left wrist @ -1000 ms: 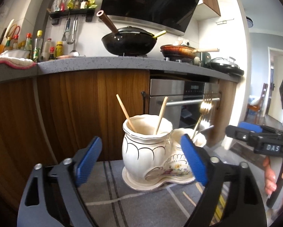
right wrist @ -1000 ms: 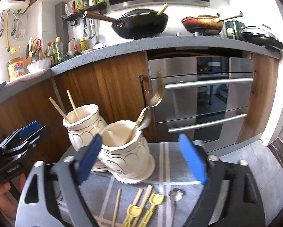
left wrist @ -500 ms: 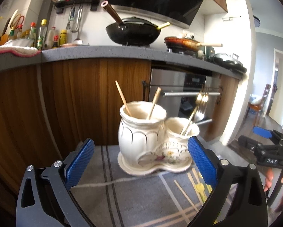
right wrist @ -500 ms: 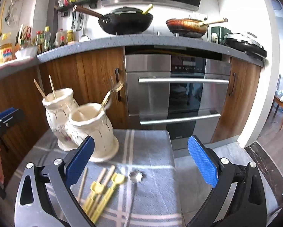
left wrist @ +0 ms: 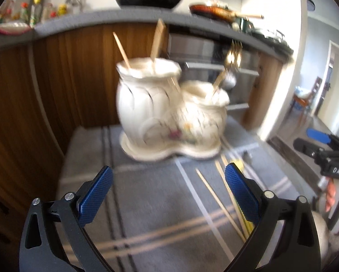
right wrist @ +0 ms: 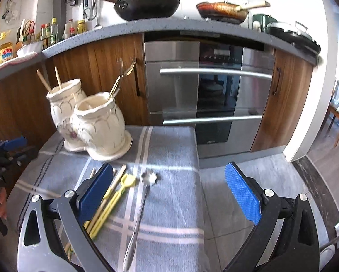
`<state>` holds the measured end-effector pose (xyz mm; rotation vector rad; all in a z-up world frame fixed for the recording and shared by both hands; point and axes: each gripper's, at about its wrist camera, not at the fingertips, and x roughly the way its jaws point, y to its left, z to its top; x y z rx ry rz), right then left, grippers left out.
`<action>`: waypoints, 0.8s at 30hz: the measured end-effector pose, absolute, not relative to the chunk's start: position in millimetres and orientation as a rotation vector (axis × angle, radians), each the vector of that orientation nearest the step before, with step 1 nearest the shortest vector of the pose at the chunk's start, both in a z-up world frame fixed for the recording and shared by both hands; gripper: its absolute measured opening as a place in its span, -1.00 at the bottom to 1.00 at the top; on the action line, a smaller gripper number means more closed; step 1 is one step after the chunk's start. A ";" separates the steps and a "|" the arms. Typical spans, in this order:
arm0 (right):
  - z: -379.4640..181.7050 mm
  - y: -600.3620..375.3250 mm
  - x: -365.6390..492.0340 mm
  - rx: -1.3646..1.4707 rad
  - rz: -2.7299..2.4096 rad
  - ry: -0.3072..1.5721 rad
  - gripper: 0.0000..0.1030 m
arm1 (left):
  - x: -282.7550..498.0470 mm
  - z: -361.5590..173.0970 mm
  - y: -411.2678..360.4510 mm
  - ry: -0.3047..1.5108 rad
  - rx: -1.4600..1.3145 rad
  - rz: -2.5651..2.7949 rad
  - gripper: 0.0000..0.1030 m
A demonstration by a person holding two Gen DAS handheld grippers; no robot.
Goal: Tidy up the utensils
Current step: 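Withdraw both open tools from the holder back toward the loose utensils, then grasp the flower-shaped silver spoon with the right tool while the left grasps a wooden chopstick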
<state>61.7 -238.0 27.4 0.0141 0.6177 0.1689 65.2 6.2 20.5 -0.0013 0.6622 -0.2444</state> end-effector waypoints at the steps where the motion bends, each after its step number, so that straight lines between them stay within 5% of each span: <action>1: 24.4 -238.1 61.3 0.013 0.174 0.628 0.90 | 65.6 15.9 3.0 0.677 0.004 -0.247 0.90; 13: -14.5 -219.3 63.3 -0.022 0.239 0.779 0.87 | 64.8 -16.0 -13.1 0.768 0.045 -0.285 0.90; 24: -36.1 -206.5 98.4 -0.011 0.238 0.940 -0.22 | 69.1 -22.1 -18.7 0.805 0.048 -0.317 0.89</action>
